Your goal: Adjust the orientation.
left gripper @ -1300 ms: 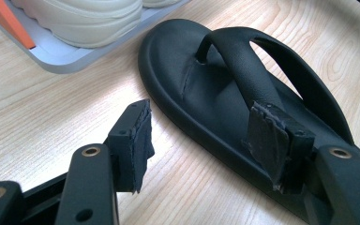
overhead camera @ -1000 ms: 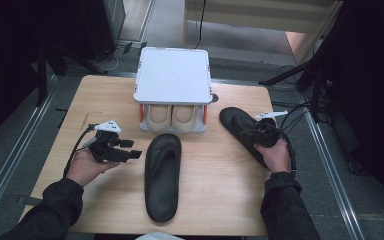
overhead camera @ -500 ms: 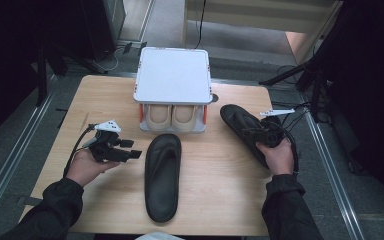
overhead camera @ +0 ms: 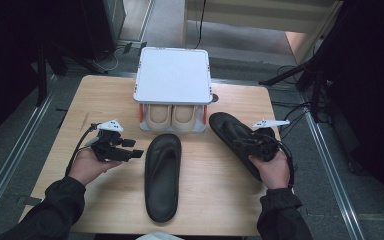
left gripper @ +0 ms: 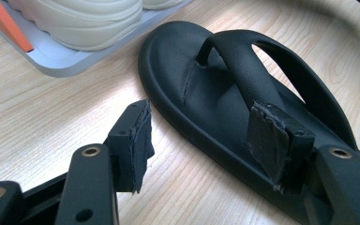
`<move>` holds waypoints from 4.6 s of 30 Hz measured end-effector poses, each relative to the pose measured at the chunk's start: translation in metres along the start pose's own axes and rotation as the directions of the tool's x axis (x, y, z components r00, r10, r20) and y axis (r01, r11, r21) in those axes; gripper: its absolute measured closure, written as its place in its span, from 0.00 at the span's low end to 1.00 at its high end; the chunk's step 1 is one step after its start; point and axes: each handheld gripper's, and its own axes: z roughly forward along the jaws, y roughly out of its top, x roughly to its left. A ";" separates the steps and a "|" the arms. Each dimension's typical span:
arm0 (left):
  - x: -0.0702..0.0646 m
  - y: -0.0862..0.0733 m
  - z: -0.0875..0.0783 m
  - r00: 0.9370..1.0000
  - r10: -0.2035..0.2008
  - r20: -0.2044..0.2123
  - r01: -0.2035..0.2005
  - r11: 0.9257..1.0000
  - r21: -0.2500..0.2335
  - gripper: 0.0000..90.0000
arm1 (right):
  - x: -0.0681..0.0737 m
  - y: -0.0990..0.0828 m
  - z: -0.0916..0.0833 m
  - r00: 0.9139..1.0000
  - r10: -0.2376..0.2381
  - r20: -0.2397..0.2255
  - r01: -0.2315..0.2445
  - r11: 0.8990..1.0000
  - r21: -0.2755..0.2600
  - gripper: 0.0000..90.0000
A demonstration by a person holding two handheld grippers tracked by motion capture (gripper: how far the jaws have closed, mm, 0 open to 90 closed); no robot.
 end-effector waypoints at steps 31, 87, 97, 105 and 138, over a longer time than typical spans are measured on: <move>0.002 0.001 0.005 1.000 0.007 0.008 -0.007 1.000 -0.018 0.46 | 0.078 -0.032 0.053 0.998 -0.066 -0.002 0.066 0.994 0.082 0.92; -0.002 -0.001 0.003 1.000 0.016 0.007 -0.016 1.000 0.013 0.61 | 0.022 -0.034 0.046 0.999 0.009 0.049 -0.013 0.998 0.067 1.00; -0.003 0.000 0.007 1.000 0.025 0.017 -0.025 1.000 0.013 0.60 | 0.041 -0.042 0.046 1.000 0.007 0.024 -0.008 0.998 0.065 1.00; -0.002 0.001 0.008 0.999 0.027 0.025 -0.027 1.000 0.007 0.61 | 0.053 -0.047 0.046 1.000 0.010 0.007 -0.010 0.999 0.053 1.00; -0.004 0.001 0.008 0.999 0.021 0.035 -0.021 1.000 0.010 0.65 | 0.065 -0.050 0.036 0.999 0.053 0.005 -0.053 0.997 -0.049 0.97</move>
